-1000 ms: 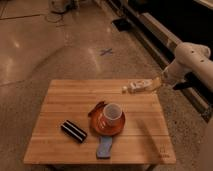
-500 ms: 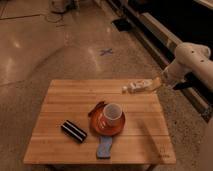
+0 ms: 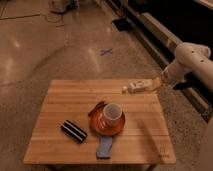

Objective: Stand the bottle upright

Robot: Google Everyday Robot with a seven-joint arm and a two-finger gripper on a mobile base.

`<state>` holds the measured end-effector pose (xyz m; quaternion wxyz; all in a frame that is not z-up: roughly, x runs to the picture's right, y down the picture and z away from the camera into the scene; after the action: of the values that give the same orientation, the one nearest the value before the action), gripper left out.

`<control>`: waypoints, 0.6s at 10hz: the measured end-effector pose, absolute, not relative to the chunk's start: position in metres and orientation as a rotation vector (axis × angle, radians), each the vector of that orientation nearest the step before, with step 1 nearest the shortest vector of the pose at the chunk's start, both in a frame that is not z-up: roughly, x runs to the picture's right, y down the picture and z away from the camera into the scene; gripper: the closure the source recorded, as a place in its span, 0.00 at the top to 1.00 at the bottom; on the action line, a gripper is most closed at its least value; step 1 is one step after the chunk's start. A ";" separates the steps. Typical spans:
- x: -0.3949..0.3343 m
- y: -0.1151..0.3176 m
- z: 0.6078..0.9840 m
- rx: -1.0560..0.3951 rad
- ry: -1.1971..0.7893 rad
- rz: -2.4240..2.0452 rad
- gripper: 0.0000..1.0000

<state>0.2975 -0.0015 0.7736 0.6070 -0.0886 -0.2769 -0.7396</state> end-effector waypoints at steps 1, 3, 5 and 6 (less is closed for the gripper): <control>0.298 -0.001 0.774 -0.205 -0.641 -1.709 0.80; 0.297 -0.001 0.774 -0.205 -0.642 -1.709 0.80; 0.299 0.000 0.774 -0.206 -0.641 -1.707 0.80; 0.298 0.000 0.774 -0.206 -0.641 -1.709 0.80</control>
<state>0.2984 -0.0004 0.7742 0.6071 -0.0889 -0.2773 -0.7394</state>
